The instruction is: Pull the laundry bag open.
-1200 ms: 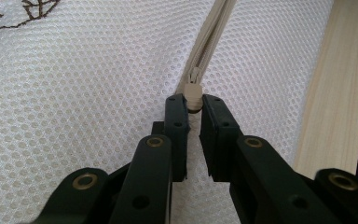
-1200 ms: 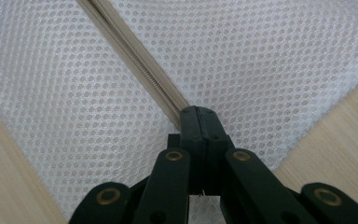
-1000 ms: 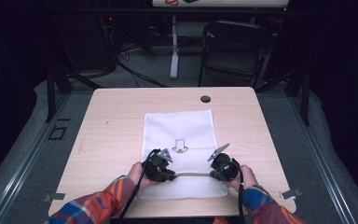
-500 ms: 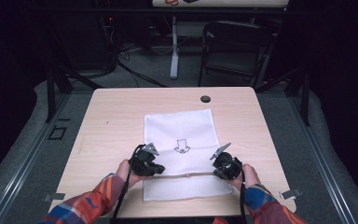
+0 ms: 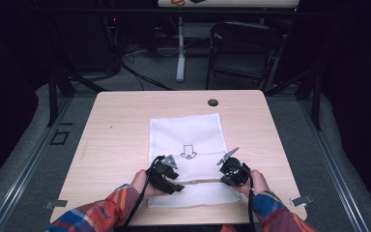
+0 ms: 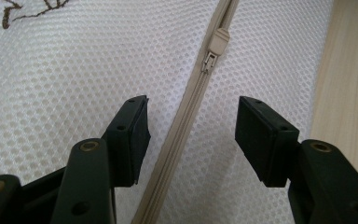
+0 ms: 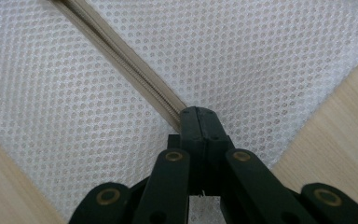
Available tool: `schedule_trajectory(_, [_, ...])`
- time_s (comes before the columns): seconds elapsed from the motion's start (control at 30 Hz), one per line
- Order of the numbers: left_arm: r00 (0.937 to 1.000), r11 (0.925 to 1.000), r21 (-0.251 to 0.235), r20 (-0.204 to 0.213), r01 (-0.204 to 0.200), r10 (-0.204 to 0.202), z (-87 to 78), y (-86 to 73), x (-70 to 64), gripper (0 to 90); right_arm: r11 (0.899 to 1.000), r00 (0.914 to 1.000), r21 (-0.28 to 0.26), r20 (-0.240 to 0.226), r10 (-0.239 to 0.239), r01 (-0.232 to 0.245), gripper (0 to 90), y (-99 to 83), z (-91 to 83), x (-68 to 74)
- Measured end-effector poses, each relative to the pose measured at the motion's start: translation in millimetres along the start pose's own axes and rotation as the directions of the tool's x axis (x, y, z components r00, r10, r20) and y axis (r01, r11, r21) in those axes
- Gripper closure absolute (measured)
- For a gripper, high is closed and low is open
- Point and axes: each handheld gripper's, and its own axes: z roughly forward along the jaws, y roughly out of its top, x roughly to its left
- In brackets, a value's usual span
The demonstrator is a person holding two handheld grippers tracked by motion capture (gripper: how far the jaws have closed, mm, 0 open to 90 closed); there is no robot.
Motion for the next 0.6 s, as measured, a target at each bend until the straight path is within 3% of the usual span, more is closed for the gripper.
schedule_trajectory(0.2, [0.9986, 0.9984, -0.022, 0.007, -0.052, 0.052, 8.4, 7.3, -6.0, 54.2, 1.000, 1.0000, 0.011, -0.003, -0.003, 0.003, 90.0, 0.5, -0.6, -0.9])
schedule_trajectory(0.33, [0.9962, 0.9962, -0.016, -0.015, -0.086, 0.086, 17.3, 18.4, -11.3, 53.4, 1.000, 1.0000, 0.014, -0.001, -0.006, 0.006, 90.0, 1.1, -0.5, -0.6])
schedule_trajectory(0.5, [0.9948, 0.9947, -0.019, 0.007, -0.101, 0.101, 30.6, 33.2, -14.4, 53.7, 1.000, 1.0000, 0.015, 0.001, -0.006, 0.006, 90.0, 1.2, -0.5, -0.3])
schedule_trajectory(0.6, [0.9939, 0.9939, -0.010, -0.010, -0.110, 0.110, 33.9, 35.3, -15.1, 68.6, 1.000, 1.0000, 0.012, -0.002, -0.002, 0.002, 90.0, 0.8, -0.4, -0.5])
